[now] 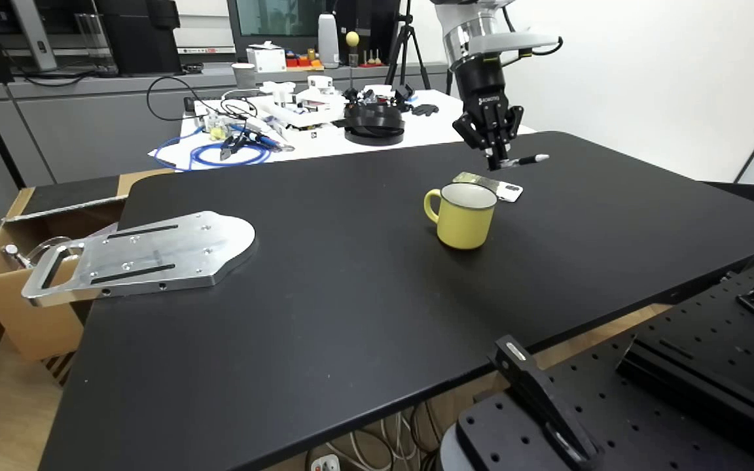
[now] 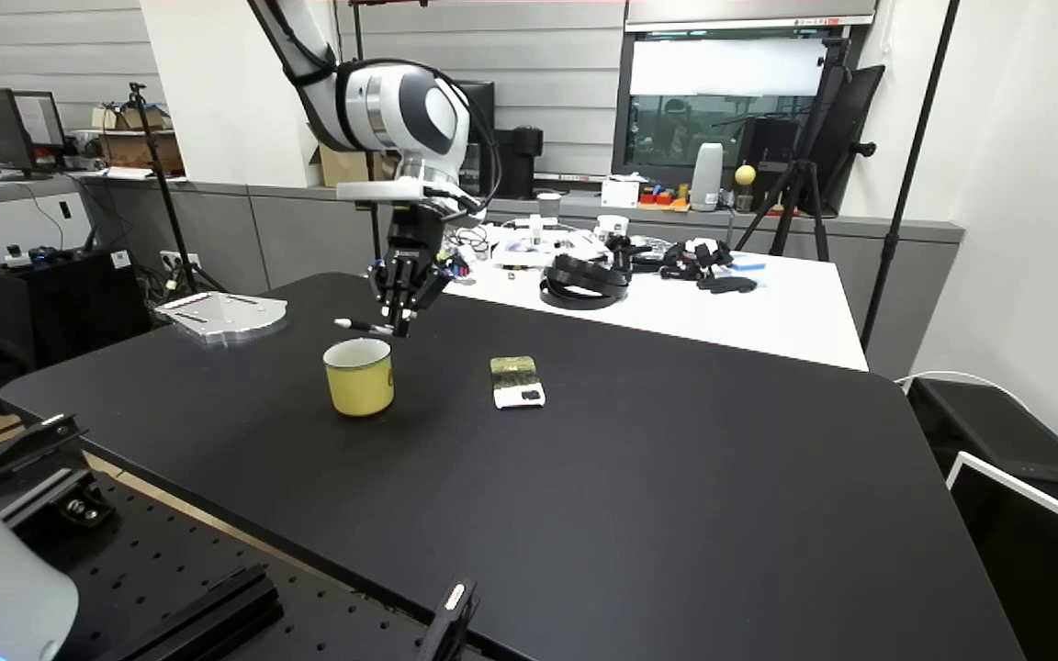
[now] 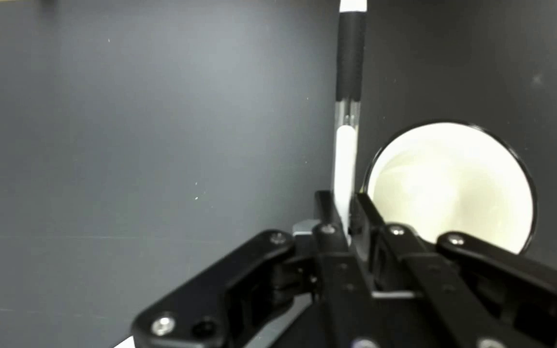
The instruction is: Put the pen in the cup
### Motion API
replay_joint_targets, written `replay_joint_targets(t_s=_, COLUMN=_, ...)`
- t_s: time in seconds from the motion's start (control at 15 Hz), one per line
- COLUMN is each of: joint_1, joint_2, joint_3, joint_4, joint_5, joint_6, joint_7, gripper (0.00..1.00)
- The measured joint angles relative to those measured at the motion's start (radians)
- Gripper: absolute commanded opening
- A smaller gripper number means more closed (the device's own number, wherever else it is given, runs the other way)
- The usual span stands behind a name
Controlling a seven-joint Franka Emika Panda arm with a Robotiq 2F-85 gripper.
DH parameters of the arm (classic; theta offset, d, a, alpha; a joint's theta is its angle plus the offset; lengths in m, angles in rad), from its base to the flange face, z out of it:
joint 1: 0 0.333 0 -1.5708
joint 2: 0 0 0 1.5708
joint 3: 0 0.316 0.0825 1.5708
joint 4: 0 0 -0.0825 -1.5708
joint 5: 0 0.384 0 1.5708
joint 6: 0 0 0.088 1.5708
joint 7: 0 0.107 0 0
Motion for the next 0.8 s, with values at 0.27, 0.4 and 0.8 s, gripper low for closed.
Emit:
replay_joint_targets(t_s=0.27, joint_1=0.004, joint_2=-0.001, joint_3=0.012, joint_4=0.043, joint_5=0.0, joint_6=-0.159, joint_7=0.003, gripper=0.03)
replay_joint_targets(t_s=0.4, joint_1=0.004, joint_2=0.001, joint_3=0.018, joint_4=0.062, joint_5=0.005, joint_6=-0.224, joint_7=0.003, gripper=0.03)
replay_joint_targets(t_s=0.8, joint_1=-0.003, joint_2=0.064, joint_3=0.038, joint_4=0.136, joint_5=0.068, joint_6=-0.318, joint_7=0.001, gripper=0.03)
